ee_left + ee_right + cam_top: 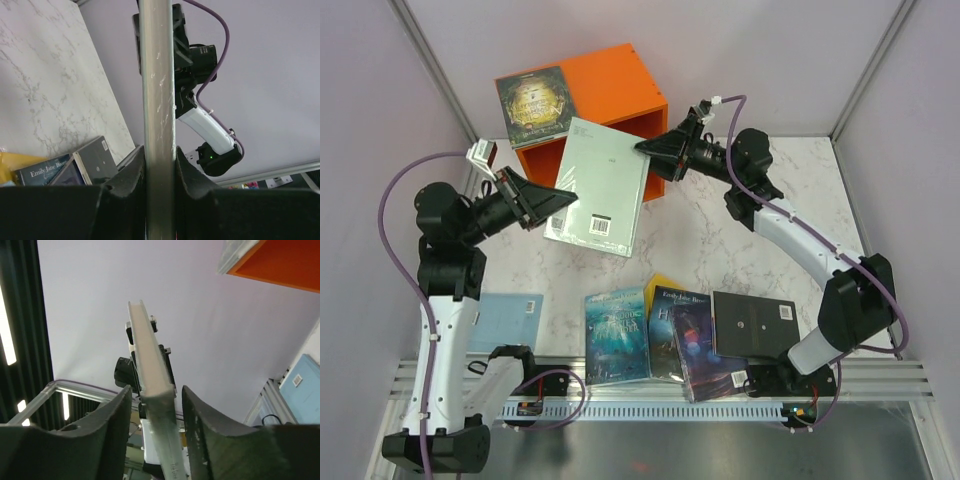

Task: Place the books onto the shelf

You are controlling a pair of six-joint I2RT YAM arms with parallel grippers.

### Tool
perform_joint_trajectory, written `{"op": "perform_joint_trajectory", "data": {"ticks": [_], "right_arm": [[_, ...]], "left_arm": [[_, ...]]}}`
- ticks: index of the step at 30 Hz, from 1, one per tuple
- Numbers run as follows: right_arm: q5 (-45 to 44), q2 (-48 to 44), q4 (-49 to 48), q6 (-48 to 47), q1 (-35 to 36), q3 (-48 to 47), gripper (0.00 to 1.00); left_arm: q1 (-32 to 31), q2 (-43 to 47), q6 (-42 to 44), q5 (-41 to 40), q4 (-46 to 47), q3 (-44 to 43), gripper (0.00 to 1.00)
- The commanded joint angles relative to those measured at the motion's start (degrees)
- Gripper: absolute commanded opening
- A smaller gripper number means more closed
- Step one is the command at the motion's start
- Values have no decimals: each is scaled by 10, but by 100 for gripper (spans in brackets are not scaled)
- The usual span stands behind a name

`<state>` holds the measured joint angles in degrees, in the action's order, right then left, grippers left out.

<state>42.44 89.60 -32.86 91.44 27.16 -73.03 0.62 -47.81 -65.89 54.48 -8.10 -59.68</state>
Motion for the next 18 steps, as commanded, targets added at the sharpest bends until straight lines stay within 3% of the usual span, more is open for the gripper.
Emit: {"op": "perform_joint_trajectory", "data": {"ticks": [1, 4, 5, 11, 18], "right_arm": [[7, 5, -51, 78, -1, -56, 55], [16, 3, -1, 44, -11, -74, 74], [18, -3, 14, 36, -17, -76, 76], [39, -43, 59, 18, -61, -38, 79], [60, -96, 93, 0, -104, 25, 80]], "left_arm": [[0, -18, 79, -38, -44, -84, 2], [0, -54, 77, -66, -44, -137, 2], [0, -66, 77, -72, -45, -168, 2], [15, -158, 60, -107, -26, -287, 2], [47, -228, 9, -179, 29, -360, 2]]}}
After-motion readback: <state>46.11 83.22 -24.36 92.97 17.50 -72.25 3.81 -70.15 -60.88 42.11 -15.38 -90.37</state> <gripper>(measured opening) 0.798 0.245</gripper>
